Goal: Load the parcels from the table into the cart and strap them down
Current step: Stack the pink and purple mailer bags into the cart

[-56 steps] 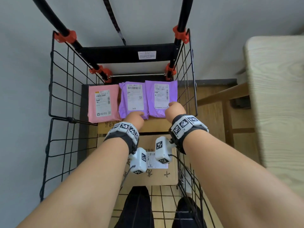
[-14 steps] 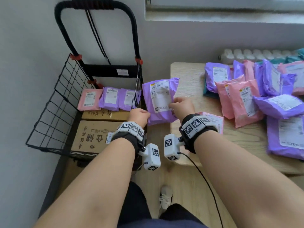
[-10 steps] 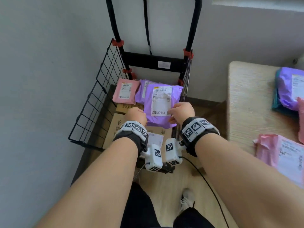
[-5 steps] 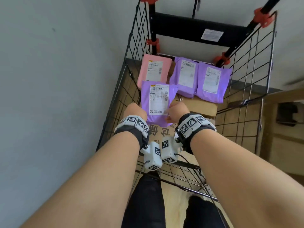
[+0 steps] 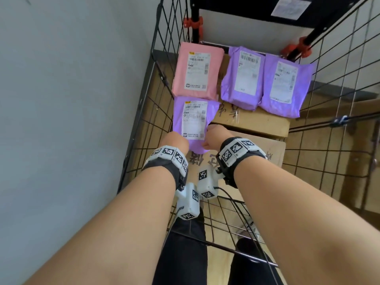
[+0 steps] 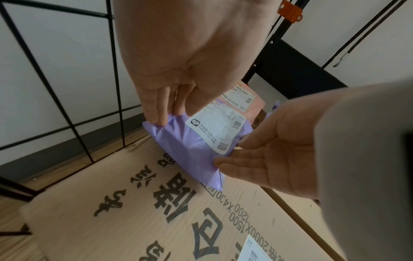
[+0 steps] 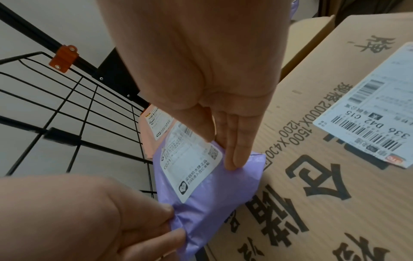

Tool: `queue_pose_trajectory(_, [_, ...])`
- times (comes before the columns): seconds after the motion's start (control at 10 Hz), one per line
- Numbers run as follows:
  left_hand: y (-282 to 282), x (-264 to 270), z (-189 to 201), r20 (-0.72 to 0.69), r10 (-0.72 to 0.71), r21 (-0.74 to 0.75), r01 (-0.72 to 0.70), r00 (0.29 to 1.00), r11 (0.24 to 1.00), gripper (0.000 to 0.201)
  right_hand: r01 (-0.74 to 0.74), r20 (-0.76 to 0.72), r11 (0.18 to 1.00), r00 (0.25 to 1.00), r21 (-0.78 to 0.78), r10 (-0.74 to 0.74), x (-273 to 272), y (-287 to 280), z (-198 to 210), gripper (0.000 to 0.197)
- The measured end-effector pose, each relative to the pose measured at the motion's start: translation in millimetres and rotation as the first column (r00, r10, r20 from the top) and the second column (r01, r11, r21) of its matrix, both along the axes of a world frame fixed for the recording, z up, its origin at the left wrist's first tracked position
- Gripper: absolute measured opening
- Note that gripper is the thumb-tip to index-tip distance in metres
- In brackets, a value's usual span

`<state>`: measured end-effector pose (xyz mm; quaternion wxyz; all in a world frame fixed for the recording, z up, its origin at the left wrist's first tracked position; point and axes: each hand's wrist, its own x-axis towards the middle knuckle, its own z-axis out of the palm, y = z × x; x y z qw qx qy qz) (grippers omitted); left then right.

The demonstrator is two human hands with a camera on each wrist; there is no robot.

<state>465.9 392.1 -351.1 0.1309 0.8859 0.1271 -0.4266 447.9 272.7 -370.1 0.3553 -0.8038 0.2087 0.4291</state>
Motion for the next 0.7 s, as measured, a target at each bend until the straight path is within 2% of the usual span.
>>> queue_pose_trajectory(0.1, [-0.4,7.8,0.9,-0.037,-0.046,0.017,0.047,0.998,0.999,0.034,0.070,-0.082,0.997,0.994,-0.023,-0.072,15.2,3.5,9.5,0.035])
queue_pose_trajectory(0.2, [-2.6,11.9,4.3,-0.064,-0.058,0.028,0.060,0.996,0.998,0.033,0.033,-0.024,0.998,0.999,-0.061,-0.035,18.2,-0.2,7.1,0.019])
queue_pose_trajectory(0.3, [-1.0,10.9,4.4,-0.055,-0.039,0.037,0.041,0.998,0.998,0.031,0.256,-0.044,0.965,0.966,0.058,-0.254,11.4,-1.4,6.2,0.032])
queue_pose_trajectory(0.4, [-1.4,7.1,12.9,-0.022,0.012,0.021,-0.012,1.000,1.000,0.031,0.396,-0.016,0.911,0.918,0.118,-0.397,1.0,-6.7,7.1,0.040])
queue_pose_trajectory(0.6, [-22.3,-0.5,52.0,0.105,-0.009,-0.060,0.016,0.994,0.998,0.035,0.488,0.033,0.863,0.868,0.133,-0.496,-19.9,-36.3,38.5,0.038])
queue_pose_trajectory(0.7, [-41.6,-6.9,81.7,0.201,0.005,-0.166,0.029,0.980,0.986,0.035,0.492,0.083,0.855,0.857,0.164,-0.509,-31.4,-59.3,64.1,0.038])
